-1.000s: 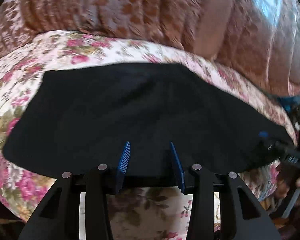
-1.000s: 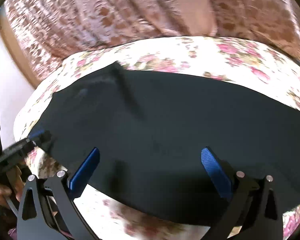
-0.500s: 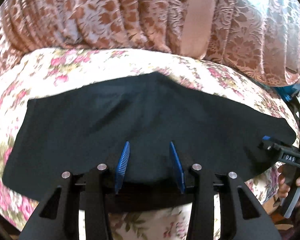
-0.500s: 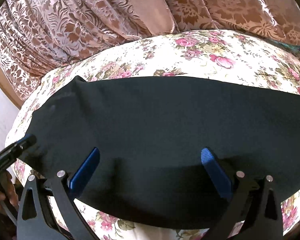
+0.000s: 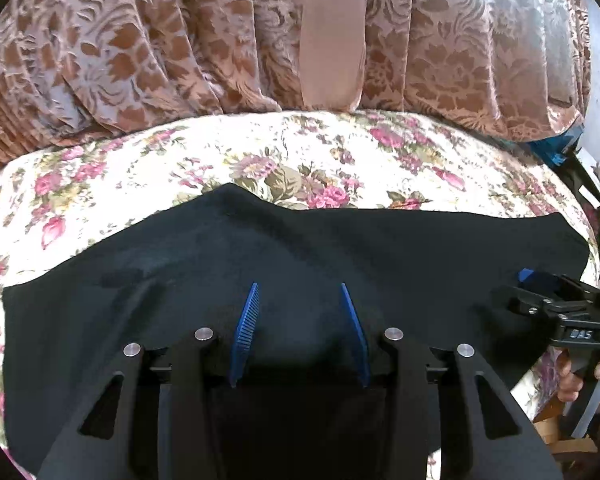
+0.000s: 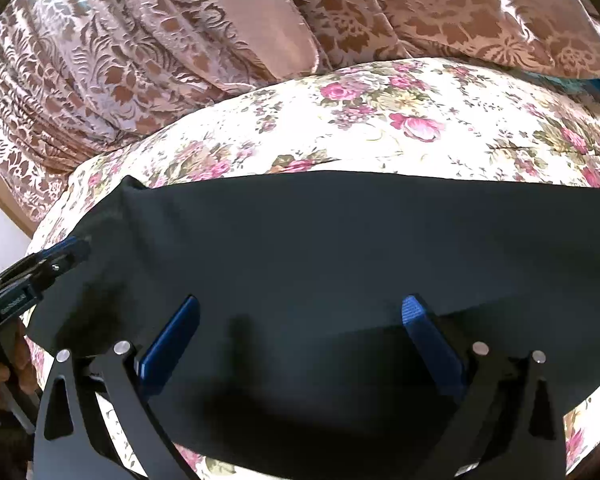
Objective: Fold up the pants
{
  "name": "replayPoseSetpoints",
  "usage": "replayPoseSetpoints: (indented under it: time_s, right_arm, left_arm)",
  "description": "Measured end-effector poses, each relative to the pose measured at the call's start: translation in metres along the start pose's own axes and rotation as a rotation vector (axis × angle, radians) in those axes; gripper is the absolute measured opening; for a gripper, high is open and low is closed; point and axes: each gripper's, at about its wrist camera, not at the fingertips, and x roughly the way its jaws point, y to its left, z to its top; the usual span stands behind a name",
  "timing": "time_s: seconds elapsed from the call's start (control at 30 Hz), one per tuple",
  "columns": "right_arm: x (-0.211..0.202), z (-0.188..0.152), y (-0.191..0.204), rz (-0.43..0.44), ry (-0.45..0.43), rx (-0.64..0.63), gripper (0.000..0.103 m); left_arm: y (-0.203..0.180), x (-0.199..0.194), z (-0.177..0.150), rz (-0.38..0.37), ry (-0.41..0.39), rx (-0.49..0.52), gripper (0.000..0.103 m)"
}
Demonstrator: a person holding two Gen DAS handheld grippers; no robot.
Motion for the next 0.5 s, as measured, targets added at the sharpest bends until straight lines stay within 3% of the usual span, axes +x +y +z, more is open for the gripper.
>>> replayPoseSetpoints:
  time_s: [0.17, 0.23, 0.33, 0.5]
  right_arm:
    - [0.010, -0.001, -0.008, -0.007, 0.023, 0.019, 0.101]
    - [0.016, -0.002, -0.010, -0.013, 0.039, 0.018, 0.101]
    - [0.017, -0.002, -0.008, -0.029, 0.041, -0.002, 0.101]
    - [0.002, 0.002, -0.025, 0.028, 0.006, 0.080, 0.101]
  left_arm:
    - [0.017, 0.044, 0.003, 0.030, 0.100, -0.060, 0.040]
    - [0.027, 0.059, 0.002, 0.011, 0.127, -0.104, 0.040]
    - [0.031, 0.064, 0.004, 0.005, 0.126, -0.130, 0.040]
    - [0.032, 0.059, 0.002, -0.011, 0.107, -0.141, 0.040]
